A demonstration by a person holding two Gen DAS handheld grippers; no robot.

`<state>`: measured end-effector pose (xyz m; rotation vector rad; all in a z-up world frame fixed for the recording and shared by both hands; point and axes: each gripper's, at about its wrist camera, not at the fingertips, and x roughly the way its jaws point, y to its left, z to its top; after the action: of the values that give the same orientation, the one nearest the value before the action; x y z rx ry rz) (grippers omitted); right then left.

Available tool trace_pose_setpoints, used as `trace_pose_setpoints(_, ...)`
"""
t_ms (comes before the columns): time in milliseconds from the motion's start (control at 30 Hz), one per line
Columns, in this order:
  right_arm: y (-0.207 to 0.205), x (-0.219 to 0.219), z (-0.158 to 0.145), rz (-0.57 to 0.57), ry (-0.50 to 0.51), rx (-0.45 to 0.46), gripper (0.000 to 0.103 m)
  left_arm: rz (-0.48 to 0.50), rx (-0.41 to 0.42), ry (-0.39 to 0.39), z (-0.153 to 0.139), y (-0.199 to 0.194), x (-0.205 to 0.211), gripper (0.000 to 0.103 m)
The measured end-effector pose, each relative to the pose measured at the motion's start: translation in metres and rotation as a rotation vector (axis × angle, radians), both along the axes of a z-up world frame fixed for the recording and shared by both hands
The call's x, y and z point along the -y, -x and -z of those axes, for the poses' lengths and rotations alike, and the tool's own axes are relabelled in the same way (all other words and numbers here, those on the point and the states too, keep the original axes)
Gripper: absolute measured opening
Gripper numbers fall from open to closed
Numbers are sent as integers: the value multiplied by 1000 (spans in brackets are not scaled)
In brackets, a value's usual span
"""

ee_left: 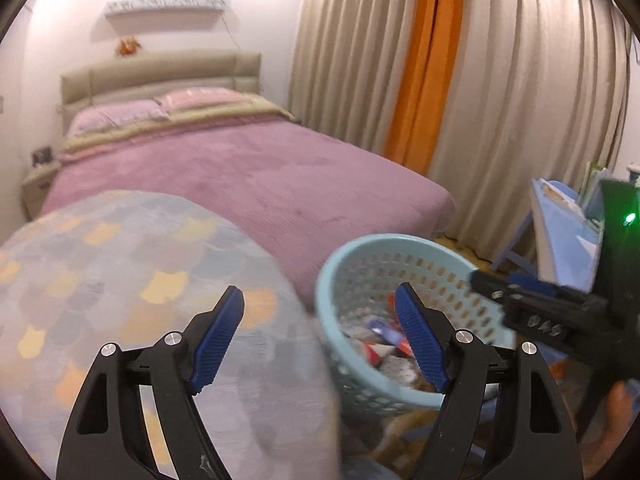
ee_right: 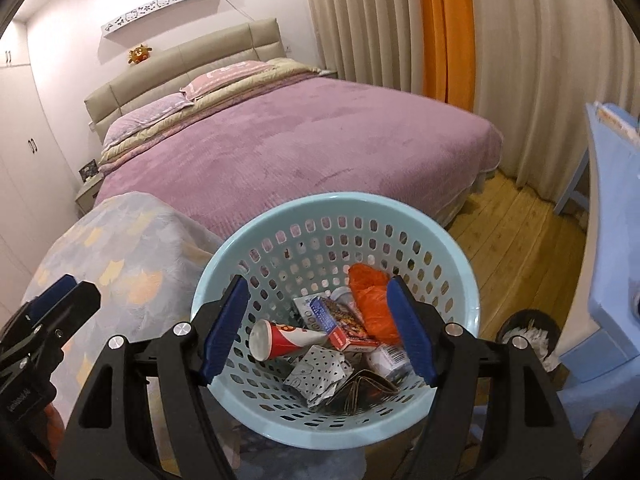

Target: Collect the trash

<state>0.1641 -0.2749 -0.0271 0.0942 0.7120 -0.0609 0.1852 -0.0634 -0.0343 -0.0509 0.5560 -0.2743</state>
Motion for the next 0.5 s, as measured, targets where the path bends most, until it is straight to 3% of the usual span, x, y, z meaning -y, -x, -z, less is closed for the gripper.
trace_pose_setpoints(67,6,-4,0,13,23,28,68,-56,51,-24,7,5,-9,76)
trace_pose_setpoints(133,11,-6,1,18,28,52,68,-77,51,7,15,3,-20,76)
trace_pose_setpoints(400,24,-9,2,55,57,150,68,-85,73,35,23,-1,-32,76)
trace_pose_setpoints(500,27,-10,0,68,67,168,68,-74,75,39,26,2,-32,81)
